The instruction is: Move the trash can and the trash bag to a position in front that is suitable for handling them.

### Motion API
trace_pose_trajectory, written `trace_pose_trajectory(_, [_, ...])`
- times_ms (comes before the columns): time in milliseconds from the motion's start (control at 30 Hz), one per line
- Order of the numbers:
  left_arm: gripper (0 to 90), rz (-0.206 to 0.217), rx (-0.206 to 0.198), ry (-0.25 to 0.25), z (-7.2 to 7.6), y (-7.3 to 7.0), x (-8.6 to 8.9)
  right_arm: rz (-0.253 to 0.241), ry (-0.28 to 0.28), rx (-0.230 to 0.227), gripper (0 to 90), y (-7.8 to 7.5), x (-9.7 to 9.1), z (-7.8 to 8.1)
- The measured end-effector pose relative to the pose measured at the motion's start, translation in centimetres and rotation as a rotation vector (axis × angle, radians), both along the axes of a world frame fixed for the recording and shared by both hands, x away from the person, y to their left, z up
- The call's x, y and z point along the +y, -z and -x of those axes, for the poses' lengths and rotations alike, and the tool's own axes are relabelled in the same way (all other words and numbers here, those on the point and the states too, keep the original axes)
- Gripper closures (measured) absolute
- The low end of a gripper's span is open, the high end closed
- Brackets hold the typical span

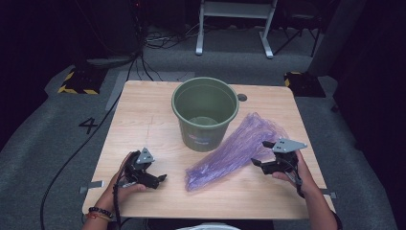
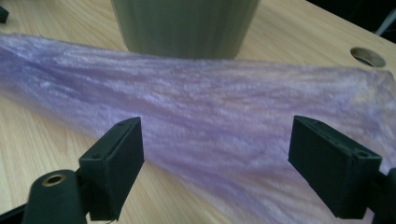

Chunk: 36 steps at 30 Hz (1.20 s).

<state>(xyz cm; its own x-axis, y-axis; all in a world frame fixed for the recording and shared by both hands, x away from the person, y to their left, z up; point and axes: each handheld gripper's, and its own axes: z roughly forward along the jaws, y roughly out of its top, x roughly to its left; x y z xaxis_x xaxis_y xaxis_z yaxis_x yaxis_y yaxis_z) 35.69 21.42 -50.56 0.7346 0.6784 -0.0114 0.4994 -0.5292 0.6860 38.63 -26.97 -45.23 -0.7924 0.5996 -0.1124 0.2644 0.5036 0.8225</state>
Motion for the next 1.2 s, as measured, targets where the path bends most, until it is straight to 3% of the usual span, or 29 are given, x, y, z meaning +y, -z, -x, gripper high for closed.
trace_pose_trajectory(400, [0.0, 0.000, 0.000, 0.000, 0.0, 0.0, 0.0, -0.010, -0.052, 0.000, 17.9, -0.6, 3.5, -2.0])
trace_pose_trajectory(567, [0.0, 0.000, 0.000, 0.000, 0.0, 0.0, 0.0, 0.025, -0.055, -0.003, 18.1, -0.2, 4.2, -1.9])
trace_pose_trajectory(767, [0.0, 0.000, 0.000, 0.000, 0.0, 0.0, 0.0, 0.047, -0.022, 0.010, 24.9, 1.2, 4.3, -1.8])
trace_pose_trajectory(1067, [0.0, 0.000, 0.000, 0.000, 0.0, 0.0, 0.0, 0.025, 0.056, 0.014, 25.4, 2.6, 3.9, -2.7])
trace_pose_trajectory(1200, [0.0, 0.000, -0.001, 0.000, 0.0, 0.0, 0.0, 0.045, 0.065, 0.036, 25.7, 3.5, 4.1, -3.3])
